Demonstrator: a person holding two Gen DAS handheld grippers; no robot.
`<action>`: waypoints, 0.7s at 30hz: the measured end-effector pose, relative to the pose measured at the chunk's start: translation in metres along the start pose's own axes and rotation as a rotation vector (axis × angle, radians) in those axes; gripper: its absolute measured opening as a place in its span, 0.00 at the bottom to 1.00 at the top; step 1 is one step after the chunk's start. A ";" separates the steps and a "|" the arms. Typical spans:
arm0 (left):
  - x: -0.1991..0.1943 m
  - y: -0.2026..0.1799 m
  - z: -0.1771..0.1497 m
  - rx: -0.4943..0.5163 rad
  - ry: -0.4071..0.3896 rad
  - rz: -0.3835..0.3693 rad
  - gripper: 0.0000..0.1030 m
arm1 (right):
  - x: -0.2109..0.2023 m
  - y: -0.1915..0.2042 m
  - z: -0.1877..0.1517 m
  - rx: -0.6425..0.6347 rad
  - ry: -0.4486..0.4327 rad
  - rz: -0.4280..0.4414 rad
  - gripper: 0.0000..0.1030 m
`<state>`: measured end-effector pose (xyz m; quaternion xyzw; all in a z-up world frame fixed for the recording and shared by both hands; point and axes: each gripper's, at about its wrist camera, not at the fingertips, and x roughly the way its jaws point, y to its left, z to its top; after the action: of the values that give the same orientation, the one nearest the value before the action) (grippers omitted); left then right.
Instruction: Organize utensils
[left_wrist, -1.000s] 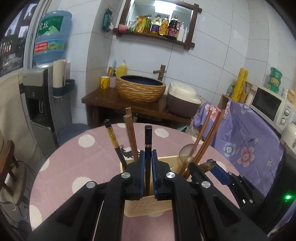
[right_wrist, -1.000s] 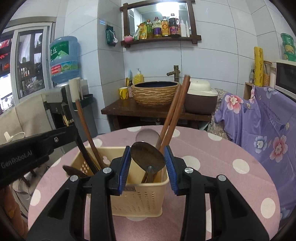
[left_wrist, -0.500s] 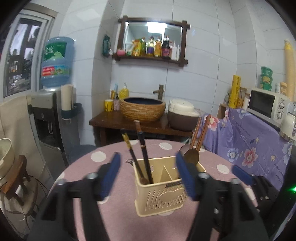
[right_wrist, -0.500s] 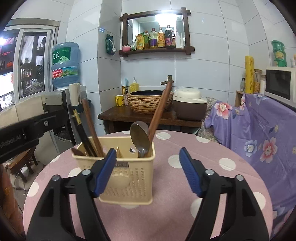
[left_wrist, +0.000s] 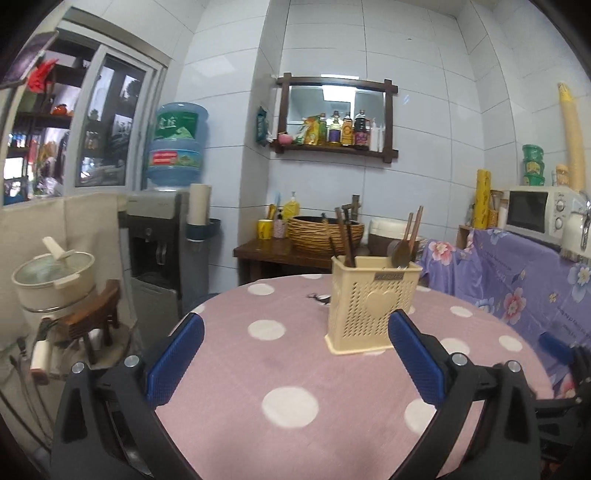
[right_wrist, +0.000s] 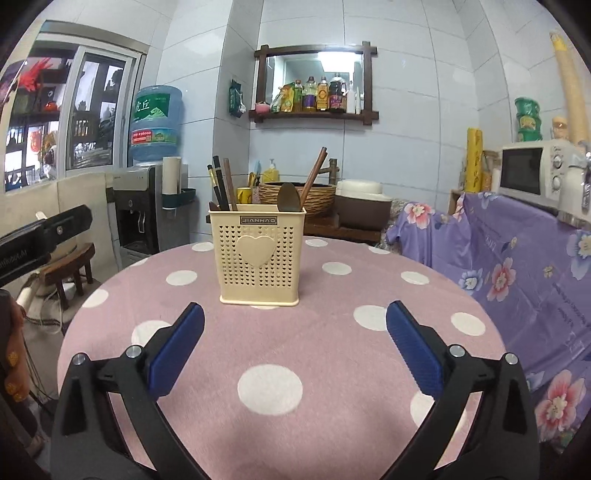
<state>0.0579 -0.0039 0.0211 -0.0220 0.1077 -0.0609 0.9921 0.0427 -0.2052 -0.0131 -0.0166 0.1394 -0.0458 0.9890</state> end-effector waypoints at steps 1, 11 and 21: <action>-0.007 0.001 -0.005 0.001 -0.009 0.017 0.96 | -0.005 0.001 -0.004 -0.002 -0.013 -0.013 0.95; -0.043 0.004 -0.036 0.002 0.016 0.000 0.96 | -0.048 0.015 -0.035 -0.034 -0.011 -0.006 0.95; -0.051 0.007 -0.039 -0.018 -0.008 0.007 0.96 | -0.066 0.024 -0.032 -0.055 -0.068 0.022 0.95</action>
<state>0.0012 0.0085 -0.0067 -0.0306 0.1043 -0.0564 0.9925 -0.0273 -0.1759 -0.0265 -0.0437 0.1069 -0.0307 0.9928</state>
